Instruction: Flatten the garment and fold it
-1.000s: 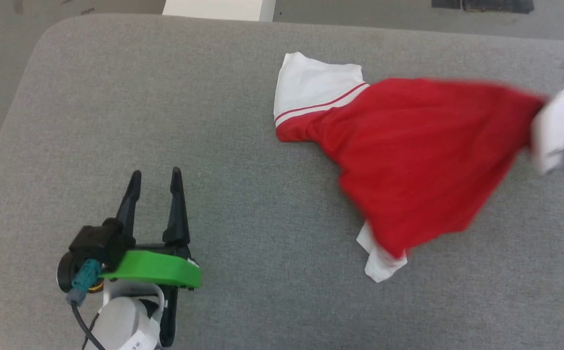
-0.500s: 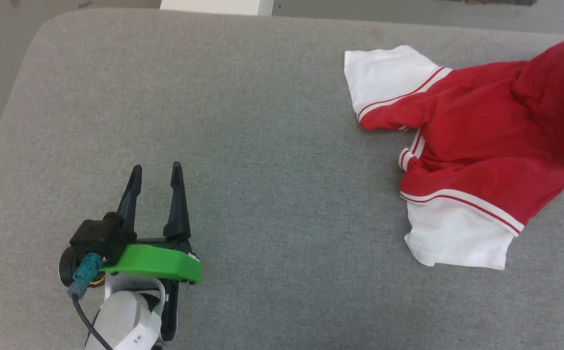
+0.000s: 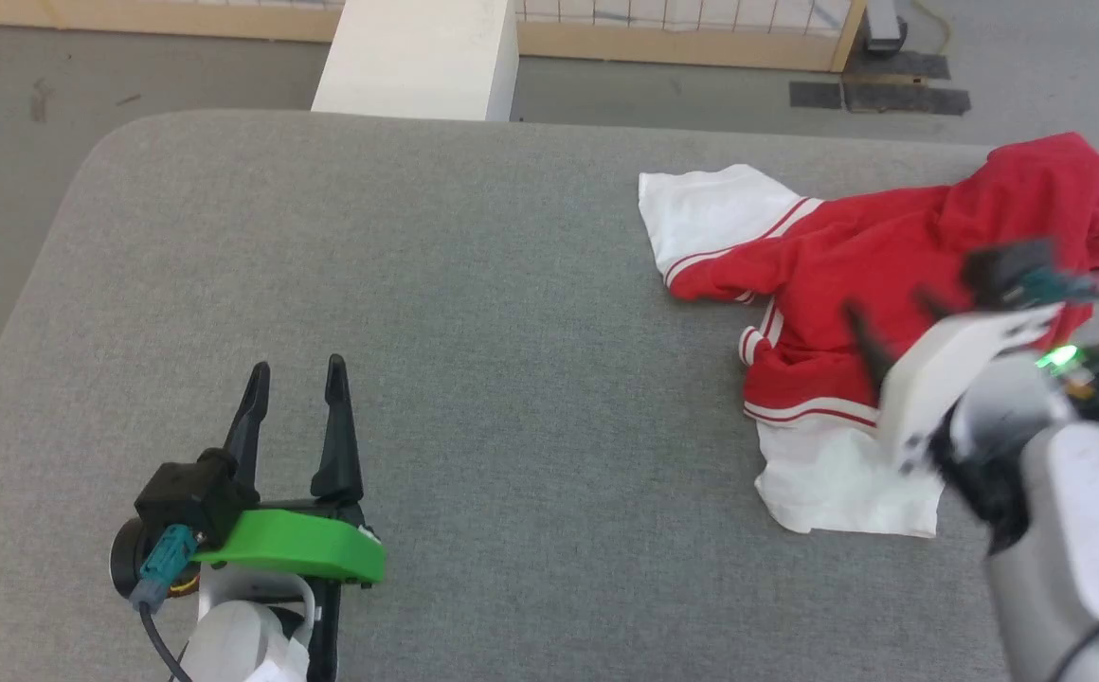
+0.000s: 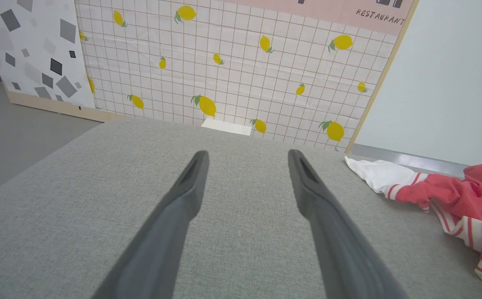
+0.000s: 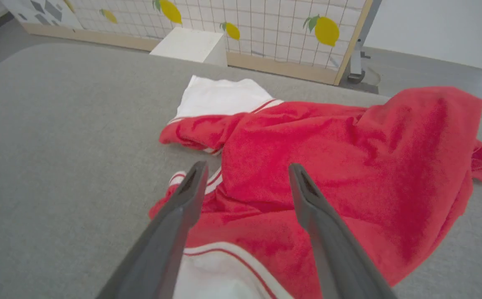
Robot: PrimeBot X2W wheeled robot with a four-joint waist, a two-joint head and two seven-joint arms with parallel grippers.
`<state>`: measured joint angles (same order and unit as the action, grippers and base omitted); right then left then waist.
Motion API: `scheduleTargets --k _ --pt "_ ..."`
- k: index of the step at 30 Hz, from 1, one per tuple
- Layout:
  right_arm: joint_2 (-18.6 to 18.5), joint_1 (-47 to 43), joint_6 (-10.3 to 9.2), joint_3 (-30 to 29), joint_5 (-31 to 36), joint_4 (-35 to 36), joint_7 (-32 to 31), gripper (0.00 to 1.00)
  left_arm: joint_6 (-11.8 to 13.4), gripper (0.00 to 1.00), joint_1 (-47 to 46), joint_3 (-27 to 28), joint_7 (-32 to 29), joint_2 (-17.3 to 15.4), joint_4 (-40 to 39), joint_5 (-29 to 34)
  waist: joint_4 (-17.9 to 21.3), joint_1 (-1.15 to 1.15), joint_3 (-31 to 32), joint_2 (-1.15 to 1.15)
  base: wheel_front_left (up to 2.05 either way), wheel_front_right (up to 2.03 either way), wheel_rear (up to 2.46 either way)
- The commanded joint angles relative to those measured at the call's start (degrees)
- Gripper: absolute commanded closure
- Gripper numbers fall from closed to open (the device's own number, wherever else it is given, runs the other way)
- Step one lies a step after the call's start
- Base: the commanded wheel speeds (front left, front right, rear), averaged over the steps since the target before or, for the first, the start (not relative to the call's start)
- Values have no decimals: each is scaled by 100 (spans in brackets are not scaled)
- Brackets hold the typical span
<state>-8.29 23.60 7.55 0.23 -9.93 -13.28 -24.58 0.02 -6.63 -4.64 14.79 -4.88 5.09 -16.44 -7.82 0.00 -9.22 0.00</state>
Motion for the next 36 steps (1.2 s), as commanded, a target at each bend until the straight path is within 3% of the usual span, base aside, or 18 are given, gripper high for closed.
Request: scheduleTargets --k 1,10,18,19,20,24,28,33,36 --pt "-57 -103 -6 216 -68 57 -200 0 -34 0 64 13 20 29 -20 31 29 0 40 0 0 0 0" --pt "-158 147 -6 1235 97 -439 -908 0 -54 0 15 -26 20 67 -53 -20 -183 0 -220 0 0 0 0" --pt "-113 609 -6 1734 221 -1263 -813 0 -55 0 -49 -23 20 114 -17 -51 -312 0 -401 0 0 0 0" --pt "-96 639 -6 1727 205 -1314 -780 69 -55 0 -60 -25 20 119 -10 -53 -314 0 -403 0 0 0 0" --pt "-84 662 -6 1731 201 -1336 -732 97 -56 0 -66 -26 20 123 -3 -53 -312 0 -398 0 0 0 0" --pt "-48 718 -6 2142 -55 -1256 -545 100 -66 0 -73 -13 20 134 31 -56 -280 0 -349 0 0 0 0" --pt "-161 604 -6 3453 -992 -781 -874 100 -100 0 -67 -30 21 143 82 -57 -244 0 -255 0 0 0 0" --pt "-878 438 -6 5164 -2459 177 -1785 100 -123 0 -82 -70 21 153 145 -68 -254 0 -173 0 0 0 0" --pt "-1260 434 -6 5458 -2944 481 -2116 100 -136 0 -82 -70 21 157 167 -87 -259 0 -150 0 0 0 0"
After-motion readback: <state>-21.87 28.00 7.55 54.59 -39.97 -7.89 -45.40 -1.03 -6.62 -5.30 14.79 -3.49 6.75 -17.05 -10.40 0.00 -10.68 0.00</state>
